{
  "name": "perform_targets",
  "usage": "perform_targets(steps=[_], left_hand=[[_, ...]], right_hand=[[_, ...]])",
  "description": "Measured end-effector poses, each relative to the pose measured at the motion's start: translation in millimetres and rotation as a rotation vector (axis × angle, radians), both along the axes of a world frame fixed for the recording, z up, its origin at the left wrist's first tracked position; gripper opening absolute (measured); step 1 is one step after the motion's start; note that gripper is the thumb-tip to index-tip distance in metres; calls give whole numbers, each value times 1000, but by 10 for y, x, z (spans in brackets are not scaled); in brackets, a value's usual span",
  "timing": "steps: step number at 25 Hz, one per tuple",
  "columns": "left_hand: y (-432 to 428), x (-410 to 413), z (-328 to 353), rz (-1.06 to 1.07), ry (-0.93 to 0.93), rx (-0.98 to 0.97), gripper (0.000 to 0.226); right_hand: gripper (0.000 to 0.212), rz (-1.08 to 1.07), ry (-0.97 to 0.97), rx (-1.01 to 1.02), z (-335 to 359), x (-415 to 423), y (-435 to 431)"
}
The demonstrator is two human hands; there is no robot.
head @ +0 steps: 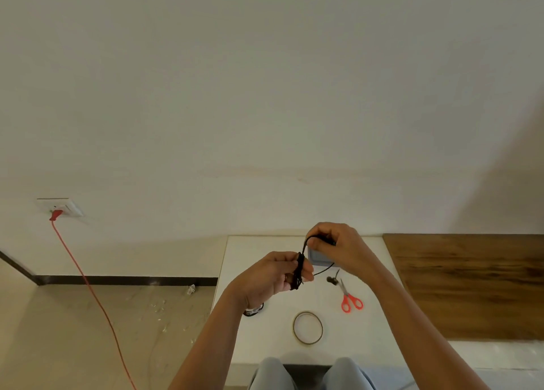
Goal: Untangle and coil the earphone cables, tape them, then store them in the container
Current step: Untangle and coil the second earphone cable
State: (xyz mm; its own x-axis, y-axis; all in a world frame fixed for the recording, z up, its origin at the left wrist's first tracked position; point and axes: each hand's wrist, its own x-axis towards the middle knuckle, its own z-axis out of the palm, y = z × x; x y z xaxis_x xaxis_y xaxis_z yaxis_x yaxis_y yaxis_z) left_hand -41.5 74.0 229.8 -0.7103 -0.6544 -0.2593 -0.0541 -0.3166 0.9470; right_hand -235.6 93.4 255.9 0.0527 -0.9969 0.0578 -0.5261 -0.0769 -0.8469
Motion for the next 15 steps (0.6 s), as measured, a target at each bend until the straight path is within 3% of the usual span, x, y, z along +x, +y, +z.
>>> perform_targets(steps=[3, 7, 11, 15], left_hand=[[18, -21, 58, 4, 173, 110, 28], [5, -45, 156, 67, 366, 192, 21], [-89, 4, 208, 195, 486, 227, 14], [-157, 33, 137, 251, 336, 138, 23]], right_hand=[[3, -4, -238, 58, -161, -11, -111], [27, 41, -353, 236, -402, 161, -11], [32, 171, -279, 364, -647, 274, 254], [30, 209, -79, 352, -623, 341, 405]])
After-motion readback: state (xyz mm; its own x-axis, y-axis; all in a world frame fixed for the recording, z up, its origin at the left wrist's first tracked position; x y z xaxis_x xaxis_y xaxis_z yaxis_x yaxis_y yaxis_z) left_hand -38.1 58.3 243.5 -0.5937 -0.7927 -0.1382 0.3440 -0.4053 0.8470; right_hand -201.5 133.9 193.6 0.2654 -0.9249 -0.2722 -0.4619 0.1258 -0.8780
